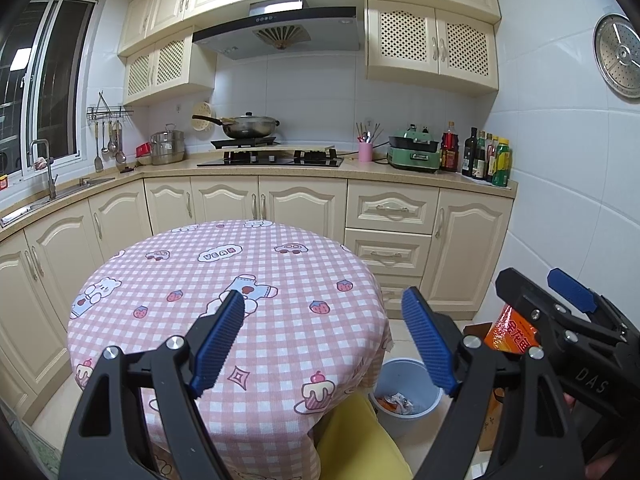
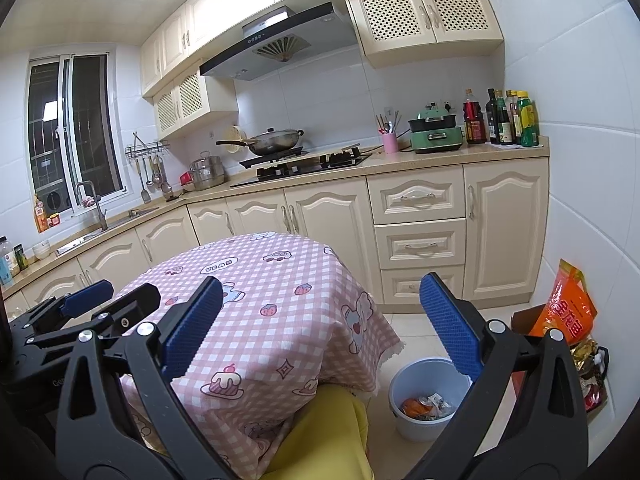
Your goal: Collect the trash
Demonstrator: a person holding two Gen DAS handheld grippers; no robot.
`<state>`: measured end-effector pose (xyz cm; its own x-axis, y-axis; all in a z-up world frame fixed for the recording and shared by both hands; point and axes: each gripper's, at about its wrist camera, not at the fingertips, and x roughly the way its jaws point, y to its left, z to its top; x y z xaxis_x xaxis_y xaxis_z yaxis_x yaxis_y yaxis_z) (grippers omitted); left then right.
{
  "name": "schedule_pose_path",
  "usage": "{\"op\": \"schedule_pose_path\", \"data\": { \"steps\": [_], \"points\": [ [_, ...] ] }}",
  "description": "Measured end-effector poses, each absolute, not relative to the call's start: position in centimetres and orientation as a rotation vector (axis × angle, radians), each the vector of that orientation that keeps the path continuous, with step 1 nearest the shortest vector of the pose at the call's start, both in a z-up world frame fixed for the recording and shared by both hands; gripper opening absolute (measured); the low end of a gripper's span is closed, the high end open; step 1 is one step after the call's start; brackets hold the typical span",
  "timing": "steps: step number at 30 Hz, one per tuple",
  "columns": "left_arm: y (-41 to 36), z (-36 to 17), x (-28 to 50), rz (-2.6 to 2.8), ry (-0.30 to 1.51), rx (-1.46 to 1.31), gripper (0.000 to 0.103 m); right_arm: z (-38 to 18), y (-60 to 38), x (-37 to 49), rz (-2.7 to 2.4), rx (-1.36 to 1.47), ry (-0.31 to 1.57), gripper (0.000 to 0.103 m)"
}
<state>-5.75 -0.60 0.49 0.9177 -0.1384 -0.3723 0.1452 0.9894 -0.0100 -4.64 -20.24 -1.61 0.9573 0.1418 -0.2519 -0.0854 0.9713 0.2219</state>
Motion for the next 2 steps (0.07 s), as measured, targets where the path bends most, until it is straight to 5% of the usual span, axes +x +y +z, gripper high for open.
{"op": "schedule_pose_path", "data": {
  "steps": [2],
  "points": [
    [-0.57,0.49,-5.66,-0.146,0.382,0.018,0.079,-1.62,-20.24,-4.63,0.115,0.211,0.27,0.097]
  ]
}}
